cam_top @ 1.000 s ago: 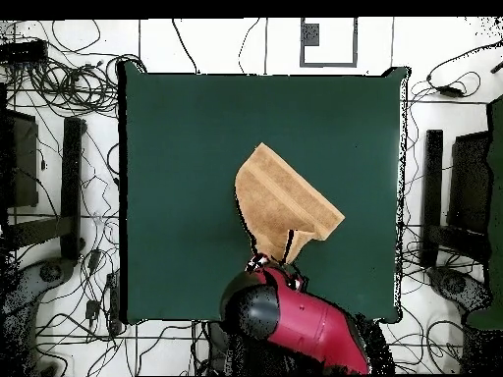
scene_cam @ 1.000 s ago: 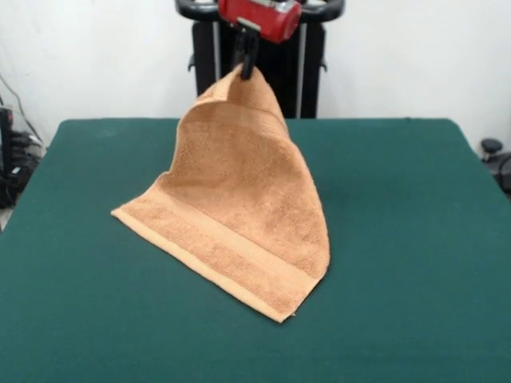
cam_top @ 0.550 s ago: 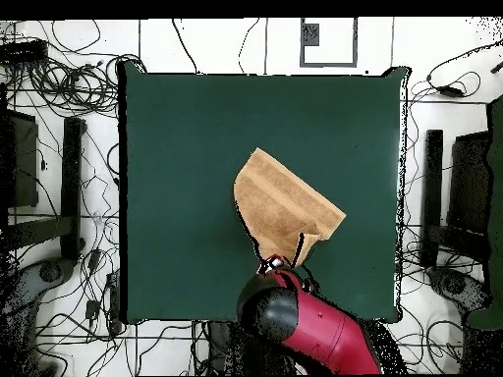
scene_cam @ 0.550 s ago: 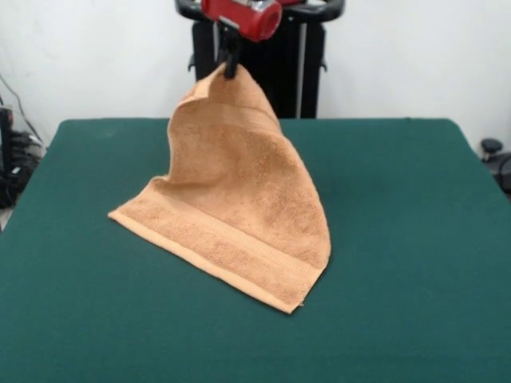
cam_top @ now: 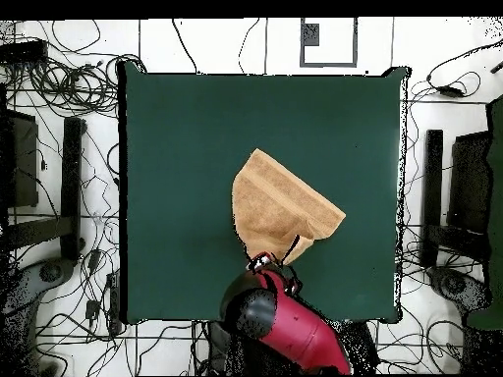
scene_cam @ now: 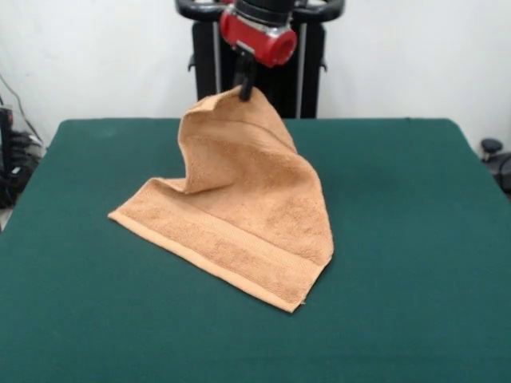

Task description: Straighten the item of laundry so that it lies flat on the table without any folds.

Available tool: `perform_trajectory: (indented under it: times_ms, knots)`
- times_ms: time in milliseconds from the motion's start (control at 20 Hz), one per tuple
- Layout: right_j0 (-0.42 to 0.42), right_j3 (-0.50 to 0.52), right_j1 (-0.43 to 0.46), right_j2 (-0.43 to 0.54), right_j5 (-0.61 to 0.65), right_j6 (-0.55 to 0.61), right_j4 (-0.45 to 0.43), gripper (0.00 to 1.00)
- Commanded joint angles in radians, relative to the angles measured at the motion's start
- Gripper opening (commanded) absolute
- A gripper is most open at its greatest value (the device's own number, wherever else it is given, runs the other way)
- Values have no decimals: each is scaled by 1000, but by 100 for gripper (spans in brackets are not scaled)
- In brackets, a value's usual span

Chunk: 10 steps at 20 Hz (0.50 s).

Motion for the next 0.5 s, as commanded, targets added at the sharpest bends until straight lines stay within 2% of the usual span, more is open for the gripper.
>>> perform_trajectory:
  times_ms: [50,300,400,500]
  knots:
    - [70,162,97,120,-129,437,154,0]
    - [74,202,80,124,-168,449,158,0]
    - [46,219,57,134,-176,420,114,0]
    - [-32,254,23,172,-207,391,37,0]
